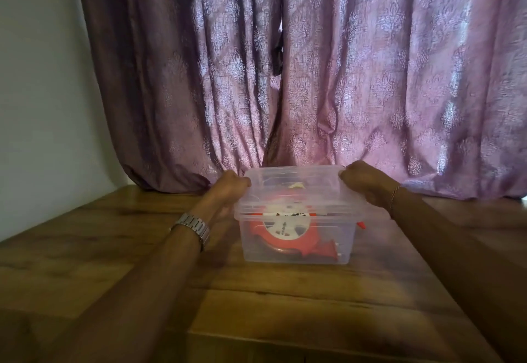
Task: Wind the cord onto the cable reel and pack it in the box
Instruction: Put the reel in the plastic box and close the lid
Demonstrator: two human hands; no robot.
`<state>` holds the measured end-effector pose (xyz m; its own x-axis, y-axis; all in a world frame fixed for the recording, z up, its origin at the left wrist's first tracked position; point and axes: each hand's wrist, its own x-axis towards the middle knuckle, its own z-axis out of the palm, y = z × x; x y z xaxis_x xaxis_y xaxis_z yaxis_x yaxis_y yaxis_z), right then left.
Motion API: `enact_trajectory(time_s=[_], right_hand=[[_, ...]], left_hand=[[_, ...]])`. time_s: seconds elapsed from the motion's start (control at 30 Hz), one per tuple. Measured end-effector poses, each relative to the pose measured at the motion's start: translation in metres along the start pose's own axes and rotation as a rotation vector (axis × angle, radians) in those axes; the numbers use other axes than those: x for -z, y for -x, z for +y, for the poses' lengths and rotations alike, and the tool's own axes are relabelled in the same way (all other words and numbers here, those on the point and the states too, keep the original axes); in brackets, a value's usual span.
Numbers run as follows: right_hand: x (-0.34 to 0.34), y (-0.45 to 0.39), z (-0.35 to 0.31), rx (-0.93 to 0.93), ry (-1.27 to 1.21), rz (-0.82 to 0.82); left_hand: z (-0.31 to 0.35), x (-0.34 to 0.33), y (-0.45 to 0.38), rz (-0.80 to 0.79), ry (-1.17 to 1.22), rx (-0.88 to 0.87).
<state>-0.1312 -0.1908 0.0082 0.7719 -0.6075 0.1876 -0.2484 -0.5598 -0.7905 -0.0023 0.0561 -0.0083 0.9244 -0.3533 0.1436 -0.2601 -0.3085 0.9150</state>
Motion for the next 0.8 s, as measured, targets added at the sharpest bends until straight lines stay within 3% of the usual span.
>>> enact_trajectory(time_s=[0.67, 0.8], right_hand=[[-0.015, 0.008, 0.019, 0.061, 0.248, -0.003], [-0.013, 0.009, 0.017, 0.024, 0.256, -0.069]], left_hand=[[-0.022, -0.005, -0.001, -0.003, 0.008, 0.029], [-0.022, -0.006, -0.003, 0.009, -0.001, 0.034]])
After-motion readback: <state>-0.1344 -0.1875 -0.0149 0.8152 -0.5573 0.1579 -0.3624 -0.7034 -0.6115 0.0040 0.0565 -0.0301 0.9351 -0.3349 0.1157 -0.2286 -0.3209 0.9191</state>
